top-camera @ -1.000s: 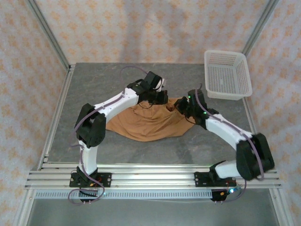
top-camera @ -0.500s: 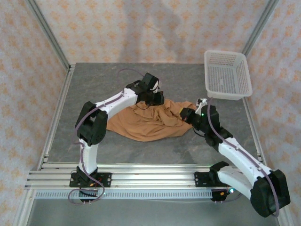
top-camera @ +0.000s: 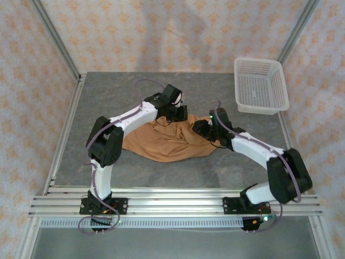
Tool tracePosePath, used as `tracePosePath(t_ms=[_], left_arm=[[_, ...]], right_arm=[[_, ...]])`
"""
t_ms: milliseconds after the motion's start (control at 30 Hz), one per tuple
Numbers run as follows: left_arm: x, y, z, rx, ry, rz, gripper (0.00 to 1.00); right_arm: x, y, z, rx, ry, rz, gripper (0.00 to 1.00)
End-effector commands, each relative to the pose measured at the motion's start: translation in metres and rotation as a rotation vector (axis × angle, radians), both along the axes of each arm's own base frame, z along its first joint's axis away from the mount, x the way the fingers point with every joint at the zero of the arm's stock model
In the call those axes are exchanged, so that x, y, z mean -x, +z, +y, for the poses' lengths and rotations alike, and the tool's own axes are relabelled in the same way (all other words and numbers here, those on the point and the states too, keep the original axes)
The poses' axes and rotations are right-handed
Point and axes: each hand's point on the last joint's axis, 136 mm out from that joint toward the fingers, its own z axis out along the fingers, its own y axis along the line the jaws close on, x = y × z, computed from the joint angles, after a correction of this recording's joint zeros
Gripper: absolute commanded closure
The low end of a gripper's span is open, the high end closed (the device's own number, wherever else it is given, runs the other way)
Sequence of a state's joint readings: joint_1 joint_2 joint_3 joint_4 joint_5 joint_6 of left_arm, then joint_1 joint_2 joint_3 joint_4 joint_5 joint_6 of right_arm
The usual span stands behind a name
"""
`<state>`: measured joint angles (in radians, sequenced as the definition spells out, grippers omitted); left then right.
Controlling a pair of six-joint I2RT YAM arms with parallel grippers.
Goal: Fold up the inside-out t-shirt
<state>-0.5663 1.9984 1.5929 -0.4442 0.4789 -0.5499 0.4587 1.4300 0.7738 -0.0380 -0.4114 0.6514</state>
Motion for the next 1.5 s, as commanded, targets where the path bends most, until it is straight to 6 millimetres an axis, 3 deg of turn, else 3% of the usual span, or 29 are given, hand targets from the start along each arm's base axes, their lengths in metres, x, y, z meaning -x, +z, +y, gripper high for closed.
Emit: tracePosePath(t_ms=[0, 67, 100, 167, 200, 300, 400, 533, 733, 800, 833, 967, 1000, 1033, 1067, 1233, 1300, 1333, 1467], left_arm=[[0.005, 0.020, -0.004, 0.017, -0.010, -0.042, 1.00], [0.005, 0.021, -0.004, 0.019, -0.011, -0.043, 1.00], [0.006, 0.023, -0.004, 0.021, -0.013, -0.048, 1.00], [0.006, 0.024, -0.001, 0.010, -0.011, -0.052, 1.00], [0.005, 0.024, 0.002, 0.001, -0.002, -0.051, 1.00], [0.001, 0.025, 0.011, -0.009, 0.019, -0.047, 1.00], [-0.003, 0.029, 0.017, -0.025, 0.015, -0.074, 1.00], [-0.003, 0.029, 0.008, 0.006, 0.009, -0.074, 1.00], [0.016, 0.022, -0.026, 0.003, -0.045, -0.057, 0.98], [0.021, 0.020, -0.029, -0.021, -0.060, -0.061, 0.76], [0.022, 0.019, -0.028, -0.041, -0.081, -0.081, 0.69], [0.030, 0.030, -0.025, -0.081, -0.150, -0.161, 0.57], [0.035, 0.027, -0.028, -0.096, -0.185, -0.176, 0.57], [0.042, 0.041, -0.032, -0.083, -0.221, -0.219, 0.56], [0.048, 0.042, -0.037, -0.079, -0.258, -0.238, 0.56], [0.072, 0.035, -0.066, -0.082, -0.447, -0.326, 0.62], [0.069, 0.035, -0.070, -0.089, -0.445, -0.334, 0.66], [0.066, 0.021, -0.074, -0.101, -0.444, -0.303, 0.67], [0.054, 0.003, -0.089, -0.085, -0.413, -0.247, 0.69]], right_arm=[[-0.015, 0.003, 0.013, -0.005, -0.006, 0.003, 0.54], [-0.024, -0.008, 0.017, 0.000, -0.025, 0.028, 0.54], [-0.030, -0.012, 0.018, 0.002, -0.035, 0.026, 0.60], [-0.038, -0.015, 0.015, 0.025, -0.051, 0.023, 0.92], [-0.040, -0.011, 0.013, 0.028, -0.053, 0.024, 1.00], [-0.036, 0.022, 0.000, 0.031, -0.051, -0.009, 1.00], [-0.016, 0.060, -0.027, 0.080, -0.077, -0.076, 1.00], [0.012, 0.073, -0.068, 0.035, -0.169, -0.110, 1.00], [0.023, 0.024, -0.106, -0.026, -0.299, -0.025, 1.00], [0.021, 0.011, -0.108, -0.041, -0.312, -0.012, 1.00], [0.019, 0.007, -0.106, -0.048, -0.307, -0.006, 1.00], [0.013, 0.003, -0.099, -0.068, -0.282, 0.010, 1.00], [0.012, 0.004, -0.099, -0.070, -0.282, 0.010, 1.00], [0.011, 0.005, -0.099, -0.070, -0.282, 0.006, 1.00], [0.010, 0.007, -0.099, -0.071, -0.282, 0.001, 1.00], [0.009, 0.010, -0.099, -0.078, -0.288, -0.004, 1.00], [0.009, 0.012, -0.099, -0.080, -0.292, -0.008, 1.00], [0.009, 0.012, -0.099, -0.082, -0.294, -0.009, 1.00], [0.009, 0.016, -0.100, -0.082, -0.299, -0.019, 1.00]])
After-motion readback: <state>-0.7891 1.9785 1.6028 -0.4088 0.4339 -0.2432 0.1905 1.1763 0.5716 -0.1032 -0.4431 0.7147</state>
